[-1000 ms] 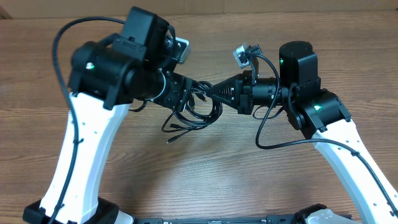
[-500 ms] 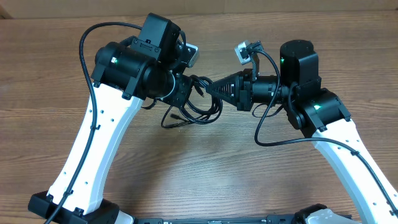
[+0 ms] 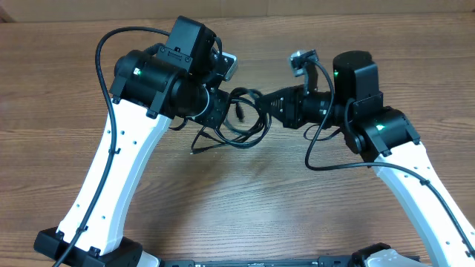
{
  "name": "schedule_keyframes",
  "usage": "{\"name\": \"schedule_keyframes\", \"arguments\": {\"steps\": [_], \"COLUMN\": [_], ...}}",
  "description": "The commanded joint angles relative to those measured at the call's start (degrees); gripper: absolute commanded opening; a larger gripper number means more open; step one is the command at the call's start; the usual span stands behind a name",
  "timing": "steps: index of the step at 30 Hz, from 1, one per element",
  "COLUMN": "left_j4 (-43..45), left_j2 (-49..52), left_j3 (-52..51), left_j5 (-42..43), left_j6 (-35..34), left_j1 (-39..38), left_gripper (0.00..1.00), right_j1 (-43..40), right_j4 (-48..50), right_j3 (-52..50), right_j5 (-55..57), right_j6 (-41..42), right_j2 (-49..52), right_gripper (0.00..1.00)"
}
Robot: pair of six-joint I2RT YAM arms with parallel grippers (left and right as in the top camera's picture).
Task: Untangle cables
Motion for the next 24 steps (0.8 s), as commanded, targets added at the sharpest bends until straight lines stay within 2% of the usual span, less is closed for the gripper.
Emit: {"name": "schedule_keyframes", "arguments": {"steps": [1, 11, 19, 24], "left_j4": [-0.15, -0.85, -1.31, -1.38], "left_j2": [-0.59, -0.59, -0.59, -0.59], "left_j3": [-0.09, -0.09, -0.09, -0.09], "left_j5": [-1.46, -2.08, -2.14, -2.03], "left_j6": [-0.87, -0.87, -0.83, -0.85], "left_j1": [0.48, 0.48, 0.48, 0.48], "left_gripper": [0.05, 0.05, 0.04, 0.05], "right_j1": [-3.43, -7.41, -7.91, -7.89], "right_j4": [-0.79, -5.27, -9.97, -11.19], "right_j3": [1.46, 1.44, 1.46, 1.46], "right_j5": [7.32, 18.27, 33.29, 34.01], "right_j6": [1.29, 3.61, 12.31, 11.93], "right_j2": [-0.46, -0.46, -0.46, -0.46], "right_gripper": [0.04, 0.04, 0.04, 0.04]}}
